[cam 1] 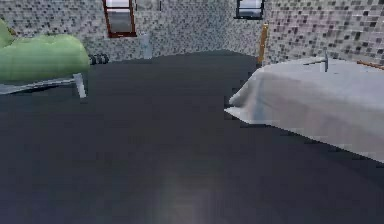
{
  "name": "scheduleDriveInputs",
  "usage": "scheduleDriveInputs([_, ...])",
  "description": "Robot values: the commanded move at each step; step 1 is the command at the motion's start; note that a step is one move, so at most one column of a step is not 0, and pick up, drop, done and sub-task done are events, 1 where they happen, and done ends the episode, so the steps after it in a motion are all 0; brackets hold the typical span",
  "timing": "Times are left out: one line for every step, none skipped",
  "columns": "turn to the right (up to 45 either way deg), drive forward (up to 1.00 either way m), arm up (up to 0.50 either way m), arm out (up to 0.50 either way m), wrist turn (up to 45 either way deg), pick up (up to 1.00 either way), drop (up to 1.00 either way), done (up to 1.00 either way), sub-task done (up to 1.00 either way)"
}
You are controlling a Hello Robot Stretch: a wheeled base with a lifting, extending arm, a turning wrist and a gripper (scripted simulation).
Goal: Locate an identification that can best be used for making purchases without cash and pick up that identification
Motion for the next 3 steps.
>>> scheduleDriveInputs([-15.0,0.00,0.00,0.00,0.0,0.00,0.00,0.00,0.00])
scheduleDriveInputs([0.0,0.35,0.00,0.00,0.0,0.00,0.00,0.00,0.00])
scheduleDriveInputs([12.0,0.00,0.00,0.00,0.0,0.00,0.00,0.00,0.00])
